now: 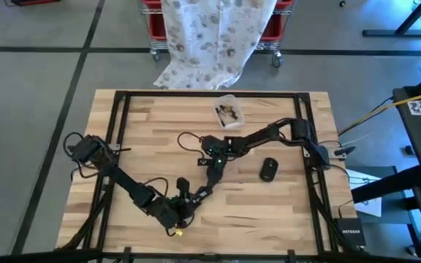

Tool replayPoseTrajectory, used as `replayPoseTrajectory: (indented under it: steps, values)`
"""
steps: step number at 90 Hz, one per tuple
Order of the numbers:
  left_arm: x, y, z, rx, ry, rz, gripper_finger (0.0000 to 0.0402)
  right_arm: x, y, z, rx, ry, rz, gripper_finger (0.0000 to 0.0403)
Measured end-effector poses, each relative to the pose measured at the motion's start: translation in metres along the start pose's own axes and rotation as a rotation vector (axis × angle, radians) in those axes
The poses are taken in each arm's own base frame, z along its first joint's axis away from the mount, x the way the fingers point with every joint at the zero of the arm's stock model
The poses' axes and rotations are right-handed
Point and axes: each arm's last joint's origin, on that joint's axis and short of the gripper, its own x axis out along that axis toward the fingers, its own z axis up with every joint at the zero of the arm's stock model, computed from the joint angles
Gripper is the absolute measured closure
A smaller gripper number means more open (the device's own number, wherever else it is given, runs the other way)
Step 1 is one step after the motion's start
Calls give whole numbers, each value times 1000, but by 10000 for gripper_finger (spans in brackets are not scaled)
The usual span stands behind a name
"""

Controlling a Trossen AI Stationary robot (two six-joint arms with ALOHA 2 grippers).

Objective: Insert battery
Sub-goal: Close the remote control cover

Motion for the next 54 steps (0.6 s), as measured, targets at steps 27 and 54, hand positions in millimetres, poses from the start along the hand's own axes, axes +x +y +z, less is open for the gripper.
replayPoseTrajectory:
  steps: [27, 54]
  values:
    - [10, 9, -5, -74, 59, -45, 290, -6, -10, -6, 85, 15, -64, 400]
    - [7, 6, 4, -78, -21, -49, 290, -6, -12, -7, 94, -2, -90, 400]
